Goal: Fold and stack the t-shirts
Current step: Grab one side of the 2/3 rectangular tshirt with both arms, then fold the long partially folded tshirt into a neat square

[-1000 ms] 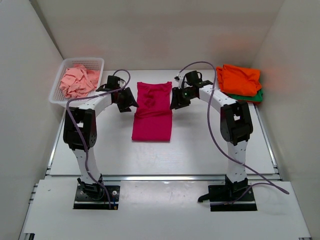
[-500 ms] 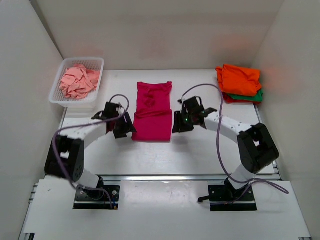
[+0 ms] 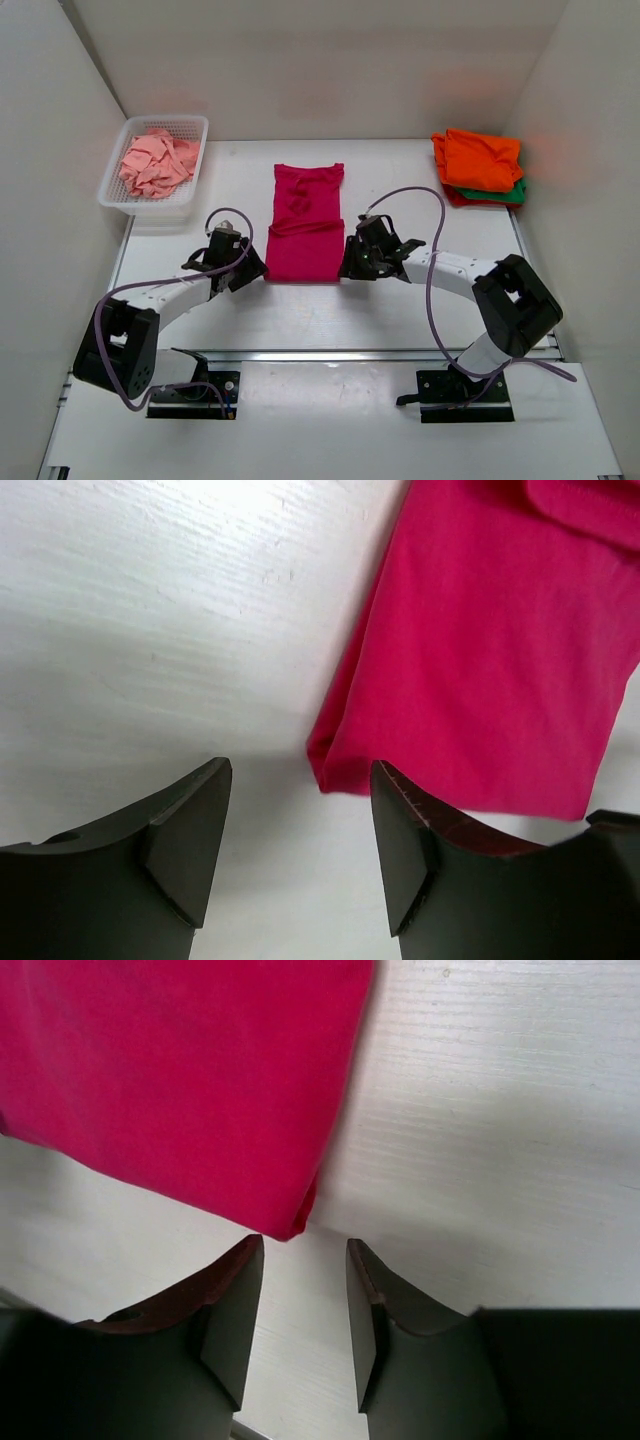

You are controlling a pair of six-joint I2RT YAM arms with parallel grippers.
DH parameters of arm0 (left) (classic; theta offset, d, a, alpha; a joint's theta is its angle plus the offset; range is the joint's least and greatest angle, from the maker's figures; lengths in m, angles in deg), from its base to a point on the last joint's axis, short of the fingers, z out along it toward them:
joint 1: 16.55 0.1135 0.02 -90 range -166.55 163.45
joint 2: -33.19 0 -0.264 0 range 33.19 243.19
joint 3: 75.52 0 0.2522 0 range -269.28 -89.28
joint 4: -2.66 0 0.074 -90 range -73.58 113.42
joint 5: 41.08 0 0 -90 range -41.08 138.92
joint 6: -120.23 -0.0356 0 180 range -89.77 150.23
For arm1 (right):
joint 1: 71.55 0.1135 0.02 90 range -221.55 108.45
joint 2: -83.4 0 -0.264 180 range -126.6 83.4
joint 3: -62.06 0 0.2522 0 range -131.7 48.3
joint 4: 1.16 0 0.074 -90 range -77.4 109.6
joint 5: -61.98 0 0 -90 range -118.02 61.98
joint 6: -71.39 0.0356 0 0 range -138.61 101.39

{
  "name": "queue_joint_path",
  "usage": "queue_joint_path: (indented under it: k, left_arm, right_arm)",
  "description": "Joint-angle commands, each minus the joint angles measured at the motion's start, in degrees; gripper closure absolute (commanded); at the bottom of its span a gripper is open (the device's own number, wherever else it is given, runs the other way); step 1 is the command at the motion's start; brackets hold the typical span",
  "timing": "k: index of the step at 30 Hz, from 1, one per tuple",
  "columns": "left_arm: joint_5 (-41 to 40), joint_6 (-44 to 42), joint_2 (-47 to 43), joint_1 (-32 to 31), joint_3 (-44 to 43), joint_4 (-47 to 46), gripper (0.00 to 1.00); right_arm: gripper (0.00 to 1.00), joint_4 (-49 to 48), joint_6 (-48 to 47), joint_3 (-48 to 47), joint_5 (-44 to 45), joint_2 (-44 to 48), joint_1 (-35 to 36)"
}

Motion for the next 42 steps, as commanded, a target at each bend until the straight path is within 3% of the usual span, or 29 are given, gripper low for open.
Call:
queue_joint_path:
  k: [1, 8, 13, 14, 15, 16, 17, 20, 23, 25, 27, 34, 38, 42]
  left_arm:
    - [-1.62, 2.95, 0.95, -1.22, -0.22, -4.78, 0.31]
    - [-0.82, 4.88, 3.24, -3.16, 0.13, -5.93, 0.41]
    - [-1.53, 6.81, 3.23, -4.22, 2.41, -8.56, 0.67]
    - [-1.7, 6.64, 3.59, -4.39, 2.94, -9.78, 0.84]
    - [-1.53, 6.38, 4.2, -4.74, 2.77, -9.88, 0.93]
    - [-1.79, 5.94, 5.25, -4.57, 2.77, -10.06, 1.0]
    - [-1.27, 4.98, 5.7, -5.53, 2.59, -9.71, 1.0]
    - [-0.12, 3.83, 4.21, -6.33, 1.89, -5.86, 1.0]
    - [2.87, 2.78, -3.25, -7.73, 0.58, 1.86, 1.0]
    - [0.33, 2.16, -11.57, -9.23, -0.74, 8.81, 1.0]
    - [-0.03, 2.5, -16.34, -10.81, -1.28, 15.93, 1.0]
    - [4.71, 8.4, -31.02, -13.53, 5.13, 26.05, 1.0]
    - [5.85, 8.41, -36.13, -11.88, 0.59, 33.07, 1.0]
    - [7.6, 5.33, -34.65, -10.73, -7.33, 37.22, 1.0]
  right_arm:
    - [0.65, -5.23, 3.93, 0.39, 1.88, 0.0, 0.11]
    - [0.62, -7.34, 6.91, 0.13, -0.32, -2.73, 1.41]
    - [0.66, -8.47, 8.24, 1.26, -1.37, -5.1, 1.86]
    - [0.71, -8.92, 8.5, 1.53, -1.72, -5.8, 1.94]
    - [0.86, -9.18, 8.67, 1.79, -1.55, -5.89, 2.47]
    - [0.94, -9.27, 8.5, 1.79, -2.25, -6.33, 2.56]
    - [1.0, -8.84, 8.15, 2.06, -2.34, -6.51, 2.73]
    - [1.0, -5.6, 5.09, 1.1, -4.36, -4.4, 2.12]
    - [1.0, 4.48, -0.53, -2.24, -5.86, -0.54, 2.12]
    - [1.0, 9.68, -1.87, -3.39, -5.34, 4.63, 3.08]
    - [1.0, 11.29, -1.88, -0.94, -5.94, 8.33, 3.53]
    - [1.0, 18.05, -2.04, 6.01, -9.11, 19.14, 6.51]
    - [1.0, 21.14, -1.7, 3.65, -9.02, 25.2, 7.84]
    - [1.0, 25.08, -3.36, -0.48, -10.16, 27.41, 5.47]
